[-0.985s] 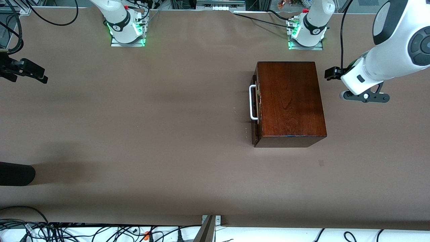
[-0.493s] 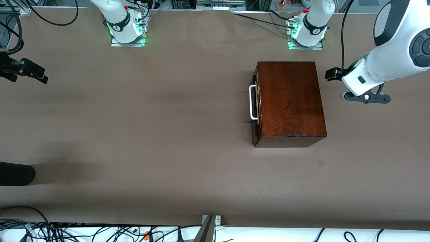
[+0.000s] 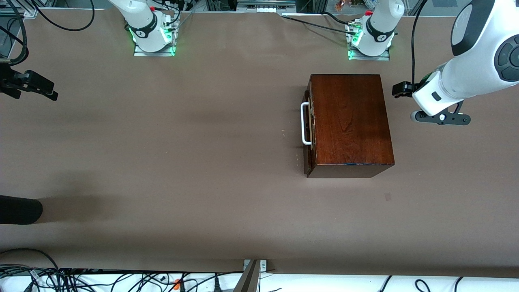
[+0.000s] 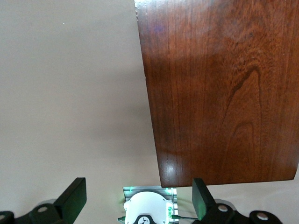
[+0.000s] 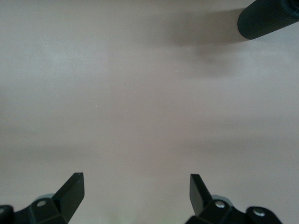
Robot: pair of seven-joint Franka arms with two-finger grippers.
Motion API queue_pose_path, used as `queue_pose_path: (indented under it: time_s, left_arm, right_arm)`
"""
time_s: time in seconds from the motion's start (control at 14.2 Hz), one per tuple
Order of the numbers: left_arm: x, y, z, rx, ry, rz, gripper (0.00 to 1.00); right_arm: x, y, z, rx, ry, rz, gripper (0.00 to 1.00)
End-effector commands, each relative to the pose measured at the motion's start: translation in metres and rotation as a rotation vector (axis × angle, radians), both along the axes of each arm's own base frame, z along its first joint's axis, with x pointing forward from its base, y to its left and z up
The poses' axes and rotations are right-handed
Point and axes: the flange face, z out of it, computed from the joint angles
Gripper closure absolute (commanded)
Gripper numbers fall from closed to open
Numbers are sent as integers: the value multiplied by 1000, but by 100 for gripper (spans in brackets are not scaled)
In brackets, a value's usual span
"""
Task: Open drawer, take yellow block, close drawer
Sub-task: 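Move the left gripper over the box to the white drawer handle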
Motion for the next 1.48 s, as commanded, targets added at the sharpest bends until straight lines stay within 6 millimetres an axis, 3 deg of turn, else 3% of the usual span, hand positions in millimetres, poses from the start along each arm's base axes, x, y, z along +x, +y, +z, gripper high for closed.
queue_pose_path:
  time_s: [0.0,0.21,0.35,0.63,1.13,1.41]
  left_arm:
    - [1,-10,4,-51,9,-16,0]
    - [1,-23,2,-49,3,-21,0]
    - [2,-48,-1,-44,-26,-28,0]
    - [3,-116,-22,-24,-79,-9,0]
    - [6,-242,-85,-8,-166,53,0]
    - [-23,-315,-127,145,-224,27,0]
  right_arm:
    - [-6,-4,7,11,0,5,0]
    - [-6,-2,7,11,0,6,0]
    - [-8,-1,9,11,0,8,0]
    - [-9,-2,10,11,-2,6,0]
    - [-8,0,10,11,-3,9,0]
    - [-8,-1,10,11,-3,8,0]
